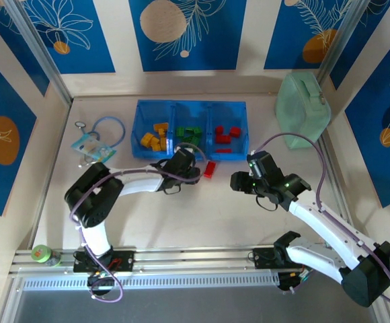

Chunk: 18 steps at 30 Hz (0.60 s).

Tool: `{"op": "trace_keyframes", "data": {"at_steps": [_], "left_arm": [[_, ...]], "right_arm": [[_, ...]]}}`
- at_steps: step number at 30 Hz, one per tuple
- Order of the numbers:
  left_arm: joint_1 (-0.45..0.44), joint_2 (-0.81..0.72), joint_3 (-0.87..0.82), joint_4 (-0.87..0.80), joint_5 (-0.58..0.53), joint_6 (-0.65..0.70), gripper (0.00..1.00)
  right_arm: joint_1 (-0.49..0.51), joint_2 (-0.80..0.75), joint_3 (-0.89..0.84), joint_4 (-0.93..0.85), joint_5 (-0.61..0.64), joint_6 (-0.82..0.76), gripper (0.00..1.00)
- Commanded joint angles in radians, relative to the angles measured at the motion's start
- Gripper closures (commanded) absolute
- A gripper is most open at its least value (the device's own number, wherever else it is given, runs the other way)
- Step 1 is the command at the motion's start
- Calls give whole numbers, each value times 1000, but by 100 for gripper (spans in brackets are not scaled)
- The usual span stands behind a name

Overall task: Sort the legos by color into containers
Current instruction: Move the lego to the center of the table.

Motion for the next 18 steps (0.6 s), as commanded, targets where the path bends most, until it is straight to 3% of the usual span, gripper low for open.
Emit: {"op": "trace_keyframes", "data": {"at_steps": [1,8,18], "left_arm": [[-46,-93,-26,-66,-75,-29,51],[-50,-62,65,-122,-71,51,41],[-46,60,155,-201,-74,127,25]], "right_arm": [[8,1,-16,28,-32,27,43],[47,25,-17,39,-21,46,43],[62,-75,-87,18,3,67,43]]}}
